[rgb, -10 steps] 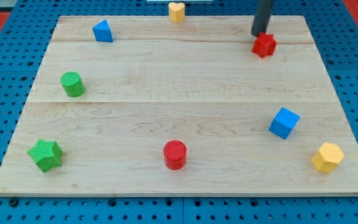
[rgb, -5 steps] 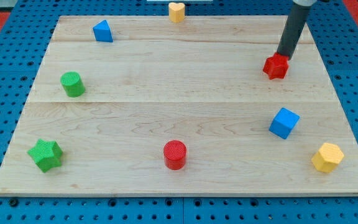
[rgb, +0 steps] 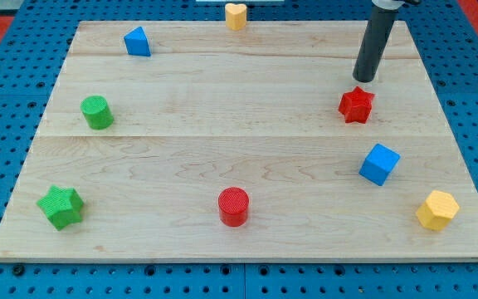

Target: Place the red star to the left side of blue cube

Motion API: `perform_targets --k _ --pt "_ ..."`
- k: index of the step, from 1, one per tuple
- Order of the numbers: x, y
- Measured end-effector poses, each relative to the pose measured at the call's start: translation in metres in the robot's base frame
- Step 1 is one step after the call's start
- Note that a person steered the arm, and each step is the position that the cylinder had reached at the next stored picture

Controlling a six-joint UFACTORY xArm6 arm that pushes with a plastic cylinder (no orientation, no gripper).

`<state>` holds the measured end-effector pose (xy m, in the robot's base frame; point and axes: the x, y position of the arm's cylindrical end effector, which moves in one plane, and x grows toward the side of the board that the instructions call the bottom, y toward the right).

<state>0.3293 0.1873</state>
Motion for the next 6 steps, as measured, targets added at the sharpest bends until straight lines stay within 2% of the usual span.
perform_targets --k 2,5,6 --pt "-0.002 0.0" --pt "0.052 -0.02" --pt "0.053 -0.02"
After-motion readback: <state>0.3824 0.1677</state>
